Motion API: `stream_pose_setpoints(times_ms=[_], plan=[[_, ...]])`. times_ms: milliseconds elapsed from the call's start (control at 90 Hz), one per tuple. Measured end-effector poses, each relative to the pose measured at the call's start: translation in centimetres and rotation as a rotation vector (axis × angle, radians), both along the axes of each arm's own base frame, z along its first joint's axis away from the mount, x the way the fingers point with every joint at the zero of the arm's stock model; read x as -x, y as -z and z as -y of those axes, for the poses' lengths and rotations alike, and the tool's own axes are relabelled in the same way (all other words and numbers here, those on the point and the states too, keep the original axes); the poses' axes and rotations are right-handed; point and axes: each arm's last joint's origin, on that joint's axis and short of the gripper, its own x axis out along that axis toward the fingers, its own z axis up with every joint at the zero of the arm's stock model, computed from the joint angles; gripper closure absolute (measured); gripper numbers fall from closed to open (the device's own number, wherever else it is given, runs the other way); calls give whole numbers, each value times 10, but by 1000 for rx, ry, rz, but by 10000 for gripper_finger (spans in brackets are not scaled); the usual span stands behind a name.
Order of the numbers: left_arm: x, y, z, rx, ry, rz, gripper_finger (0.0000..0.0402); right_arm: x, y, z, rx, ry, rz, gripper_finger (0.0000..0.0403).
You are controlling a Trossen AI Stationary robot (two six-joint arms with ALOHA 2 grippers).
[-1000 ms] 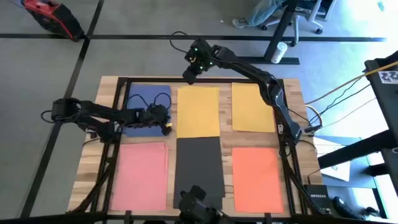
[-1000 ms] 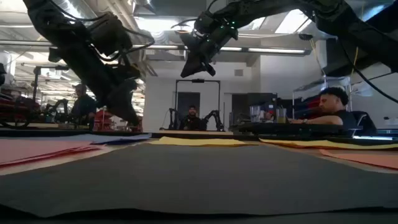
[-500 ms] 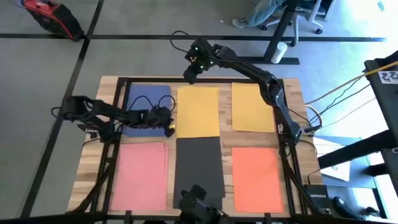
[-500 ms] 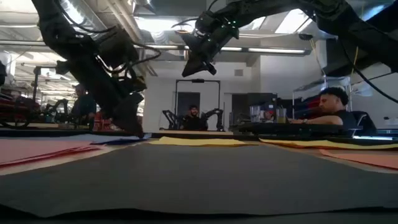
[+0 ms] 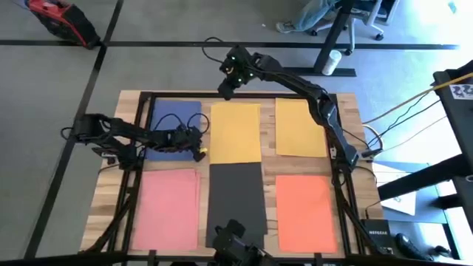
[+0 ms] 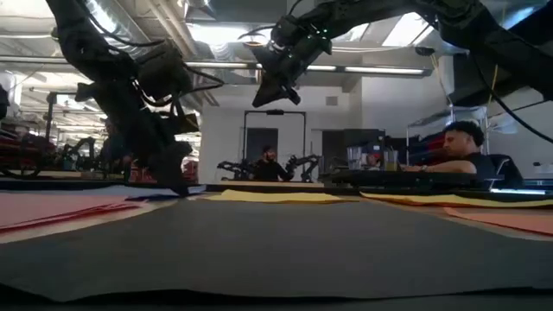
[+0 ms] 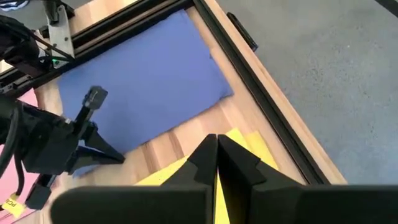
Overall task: Organize paper
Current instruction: Stack the blue paper on top of the other blue paper, then stack the yellow paper on top of the other yellow paper
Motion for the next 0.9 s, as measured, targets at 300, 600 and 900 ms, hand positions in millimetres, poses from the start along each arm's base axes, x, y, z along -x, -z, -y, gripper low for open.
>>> stream_pose_setpoints(times_ms=[300, 600, 900], plan=[[10, -9, -3, 3, -35, -34, 400, 1, 2, -1, 5, -9, -26, 403], [12, -45, 7, -39, 3, 162, 400, 4, 0, -3, 22, -38, -51, 403], [21, -87, 27, -81, 91, 457, 400, 18, -17, -62, 57, -314, -248, 403]])
